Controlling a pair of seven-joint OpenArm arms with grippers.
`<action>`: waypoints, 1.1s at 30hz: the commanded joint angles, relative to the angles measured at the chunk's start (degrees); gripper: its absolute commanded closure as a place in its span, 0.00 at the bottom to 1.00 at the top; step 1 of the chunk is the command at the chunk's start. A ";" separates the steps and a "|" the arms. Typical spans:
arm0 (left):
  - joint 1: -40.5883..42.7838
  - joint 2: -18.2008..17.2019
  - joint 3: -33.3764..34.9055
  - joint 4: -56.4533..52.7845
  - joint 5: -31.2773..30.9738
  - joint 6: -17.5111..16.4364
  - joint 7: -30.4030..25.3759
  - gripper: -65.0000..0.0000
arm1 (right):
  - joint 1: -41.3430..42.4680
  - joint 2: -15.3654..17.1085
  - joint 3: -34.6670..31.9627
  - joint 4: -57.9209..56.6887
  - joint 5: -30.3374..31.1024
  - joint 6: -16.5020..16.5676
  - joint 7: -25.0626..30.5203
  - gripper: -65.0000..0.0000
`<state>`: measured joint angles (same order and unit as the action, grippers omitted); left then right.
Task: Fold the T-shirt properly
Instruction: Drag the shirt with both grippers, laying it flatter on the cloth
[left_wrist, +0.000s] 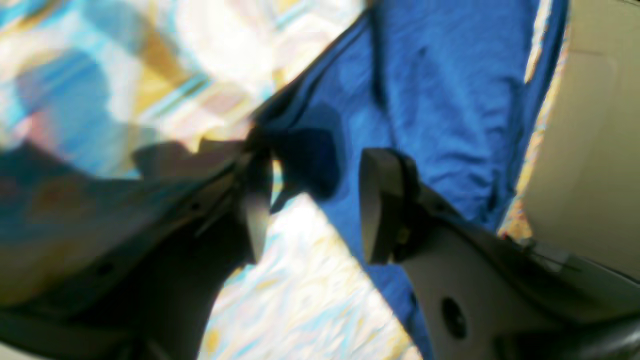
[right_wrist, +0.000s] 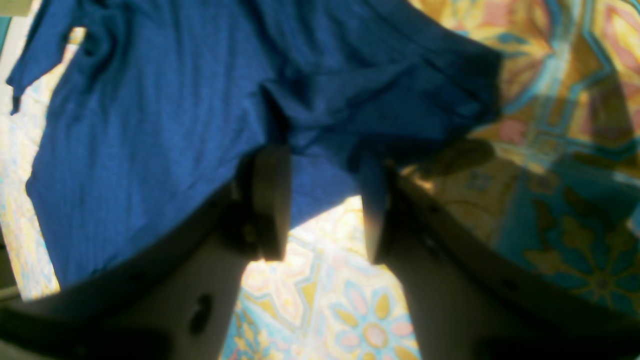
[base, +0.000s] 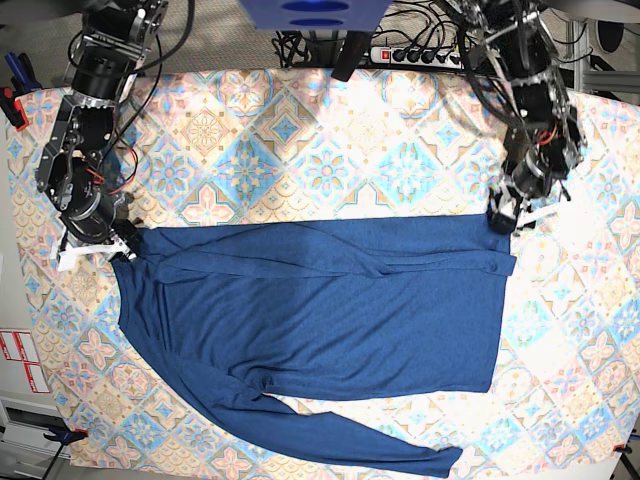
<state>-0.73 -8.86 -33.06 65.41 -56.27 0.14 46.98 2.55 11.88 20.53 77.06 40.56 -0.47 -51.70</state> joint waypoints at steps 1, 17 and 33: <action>-1.33 -0.50 0.05 -1.10 -0.04 0.08 0.45 0.57 | 0.84 0.91 0.26 1.32 0.63 0.34 0.76 0.66; -4.23 -0.50 0.14 -3.82 -0.56 -0.36 0.80 1.00 | 0.05 0.91 4.12 0.88 0.81 0.34 0.67 0.65; -4.15 -0.76 0.14 -3.82 -0.56 -0.36 0.80 1.00 | 7.34 0.91 10.01 -17.23 0.72 0.25 -1.97 0.53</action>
<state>-4.12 -8.91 -32.86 60.80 -56.38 0.16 47.57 8.93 11.75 30.46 59.11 40.88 -0.27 -53.63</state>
